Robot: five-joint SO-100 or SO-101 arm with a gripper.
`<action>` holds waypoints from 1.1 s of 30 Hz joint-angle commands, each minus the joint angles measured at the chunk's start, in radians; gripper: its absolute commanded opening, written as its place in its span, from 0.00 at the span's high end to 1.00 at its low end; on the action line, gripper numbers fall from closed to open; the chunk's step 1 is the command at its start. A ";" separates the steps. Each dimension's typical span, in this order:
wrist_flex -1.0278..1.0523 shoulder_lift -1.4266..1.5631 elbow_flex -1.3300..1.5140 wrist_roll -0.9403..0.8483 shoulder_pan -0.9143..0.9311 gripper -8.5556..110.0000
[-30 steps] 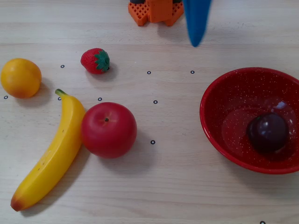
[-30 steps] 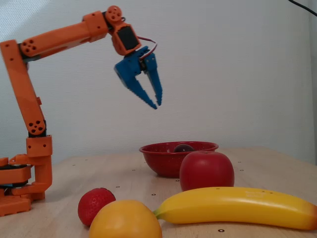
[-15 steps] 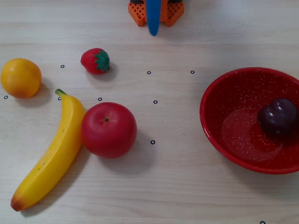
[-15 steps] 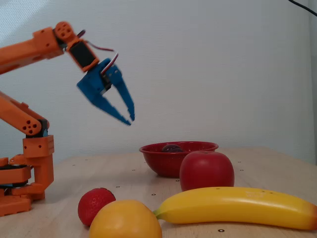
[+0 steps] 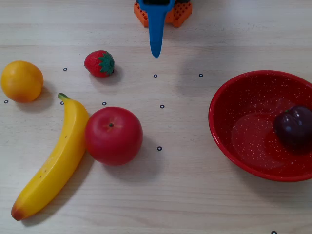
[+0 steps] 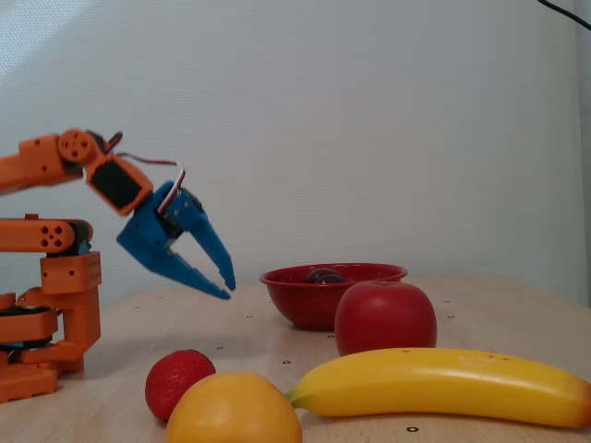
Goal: Put the plum in the red bowl.
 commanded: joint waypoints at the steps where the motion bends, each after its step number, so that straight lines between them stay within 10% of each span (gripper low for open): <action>1: -0.069 0.083 0.032 0.025 0.002 0.93; 33: -0.055 0.238 0.279 -0.163 0.074 0.93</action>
